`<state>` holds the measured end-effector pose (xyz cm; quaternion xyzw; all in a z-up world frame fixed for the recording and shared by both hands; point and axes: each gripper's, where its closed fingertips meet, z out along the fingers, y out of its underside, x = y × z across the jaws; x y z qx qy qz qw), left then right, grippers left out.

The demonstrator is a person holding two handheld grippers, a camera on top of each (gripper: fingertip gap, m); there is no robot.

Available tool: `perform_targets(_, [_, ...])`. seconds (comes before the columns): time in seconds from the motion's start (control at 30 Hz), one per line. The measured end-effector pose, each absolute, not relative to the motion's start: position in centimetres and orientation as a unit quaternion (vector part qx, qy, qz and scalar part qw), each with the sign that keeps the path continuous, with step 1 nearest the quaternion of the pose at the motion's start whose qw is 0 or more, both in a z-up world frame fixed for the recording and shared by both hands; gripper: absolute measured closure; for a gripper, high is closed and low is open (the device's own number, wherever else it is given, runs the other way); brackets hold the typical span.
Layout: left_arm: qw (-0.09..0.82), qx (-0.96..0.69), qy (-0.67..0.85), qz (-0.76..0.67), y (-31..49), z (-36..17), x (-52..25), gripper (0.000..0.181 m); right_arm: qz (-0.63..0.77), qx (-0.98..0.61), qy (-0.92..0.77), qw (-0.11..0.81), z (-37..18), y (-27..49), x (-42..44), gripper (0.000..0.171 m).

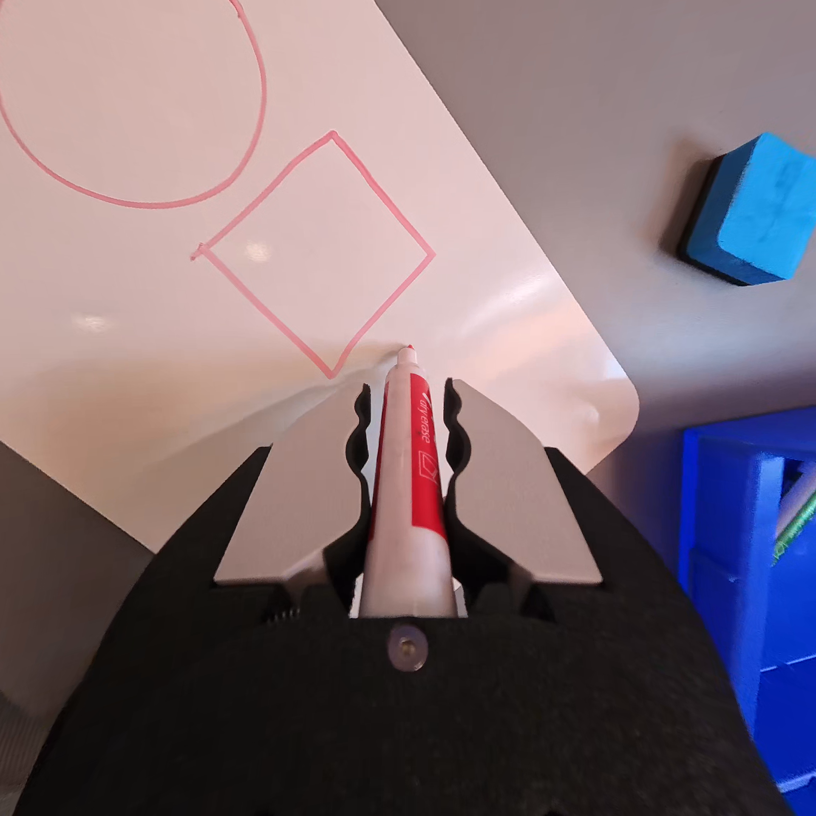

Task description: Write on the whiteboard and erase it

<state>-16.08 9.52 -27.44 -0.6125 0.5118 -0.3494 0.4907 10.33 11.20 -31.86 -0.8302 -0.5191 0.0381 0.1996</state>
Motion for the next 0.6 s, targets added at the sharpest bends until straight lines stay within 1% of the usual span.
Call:
perform_targets(0.37, [0.490, -0.612, 0.513, -0.348, 9.5, -27.5, -16.0, 0.162, -0.003, -0.849, -0.496, 0.183, -31.9, 11.9, 14.4, 0.139])
perform_targets(0.6, [0.489, -0.612, 0.515, -0.349, 9.4, -27.5, -16.0, 0.162, 0.008, -0.842, -0.500, 0.201, -31.5, 12.3, 12.9, 0.138])
